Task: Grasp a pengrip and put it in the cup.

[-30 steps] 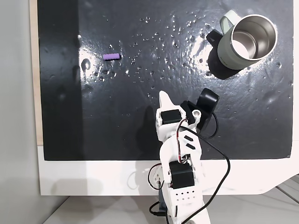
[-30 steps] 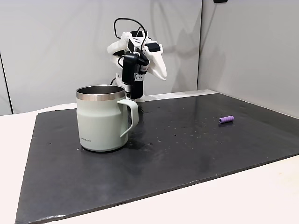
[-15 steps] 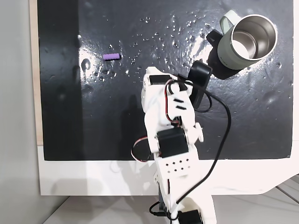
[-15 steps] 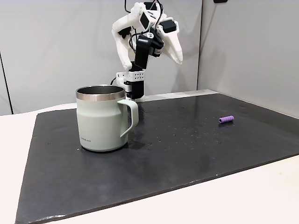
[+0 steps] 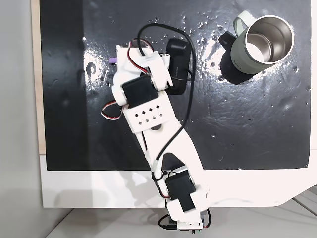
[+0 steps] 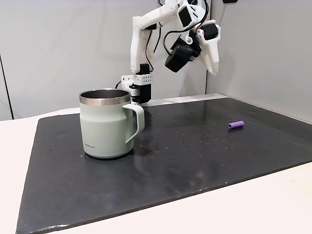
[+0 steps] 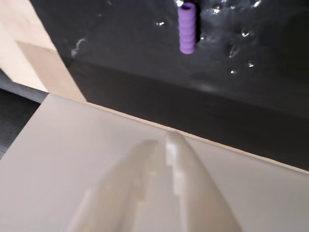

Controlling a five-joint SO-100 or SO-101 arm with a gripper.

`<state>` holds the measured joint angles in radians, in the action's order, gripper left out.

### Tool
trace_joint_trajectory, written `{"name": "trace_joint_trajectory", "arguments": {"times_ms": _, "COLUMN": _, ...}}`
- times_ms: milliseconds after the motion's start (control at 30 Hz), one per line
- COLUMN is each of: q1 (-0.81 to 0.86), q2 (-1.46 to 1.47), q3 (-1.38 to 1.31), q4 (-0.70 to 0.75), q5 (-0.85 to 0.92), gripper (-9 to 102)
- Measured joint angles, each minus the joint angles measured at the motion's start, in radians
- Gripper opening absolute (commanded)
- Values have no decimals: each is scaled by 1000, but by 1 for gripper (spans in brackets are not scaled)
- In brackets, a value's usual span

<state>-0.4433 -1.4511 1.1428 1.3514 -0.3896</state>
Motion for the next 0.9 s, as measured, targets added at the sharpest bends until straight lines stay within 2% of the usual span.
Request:
{"name": "trace_joint_trajectory", "arguments": {"times_ms": 233, "q1": -54, "q2": 245, "q3": -192, "q4": 11, "q5": 0, "gripper": 2}}
{"name": "trace_joint_trajectory", "arguments": {"times_ms": 400, "q1": -52, "q2": 385, "q3": -279, "q4": 11, "q5": -14, "gripper": 17}}
{"name": "trace_joint_trajectory", "arguments": {"times_ms": 500, "q1": -54, "q2": 459, "q3": -324, "q4": 28, "q5": -48, "gripper": 21}}
{"name": "trace_joint_trajectory", "arguments": {"times_ms": 900, "q1": -69, "q2": 676, "q3": -474, "q4": 35, "q5": -103, "gripper": 24}}
